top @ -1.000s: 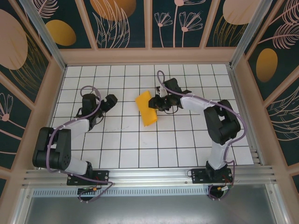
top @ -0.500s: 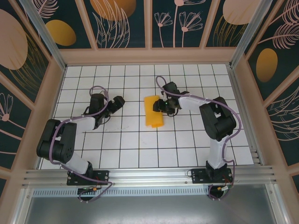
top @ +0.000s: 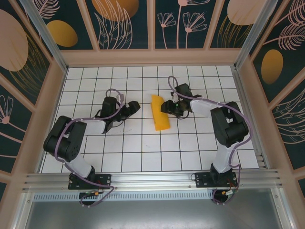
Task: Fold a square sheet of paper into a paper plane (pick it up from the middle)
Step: Fold the square sheet of paper in half at the center of the table.
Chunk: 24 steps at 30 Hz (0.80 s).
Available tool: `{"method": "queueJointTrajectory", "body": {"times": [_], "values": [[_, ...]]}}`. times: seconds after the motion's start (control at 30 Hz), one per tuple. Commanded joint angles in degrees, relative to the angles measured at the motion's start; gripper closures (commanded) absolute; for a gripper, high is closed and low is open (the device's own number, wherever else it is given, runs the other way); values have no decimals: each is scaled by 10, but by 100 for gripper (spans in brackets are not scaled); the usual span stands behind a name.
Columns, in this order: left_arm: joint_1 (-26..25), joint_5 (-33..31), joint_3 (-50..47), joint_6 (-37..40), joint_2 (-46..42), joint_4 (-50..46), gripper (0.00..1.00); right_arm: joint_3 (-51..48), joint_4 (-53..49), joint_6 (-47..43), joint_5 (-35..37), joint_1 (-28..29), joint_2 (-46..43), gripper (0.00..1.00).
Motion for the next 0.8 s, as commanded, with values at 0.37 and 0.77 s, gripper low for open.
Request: {"method": "queueJointTrajectory", "body": {"times": [0.37, 0.77], "values": [[-80, 64, 65, -77, 104, 156, 25, -17, 31, 6, -45, -6, -22, 44], [-88, 72, 84, -89, 129, 160, 62, -20, 33, 8, -51, -9, -27, 44]]}}
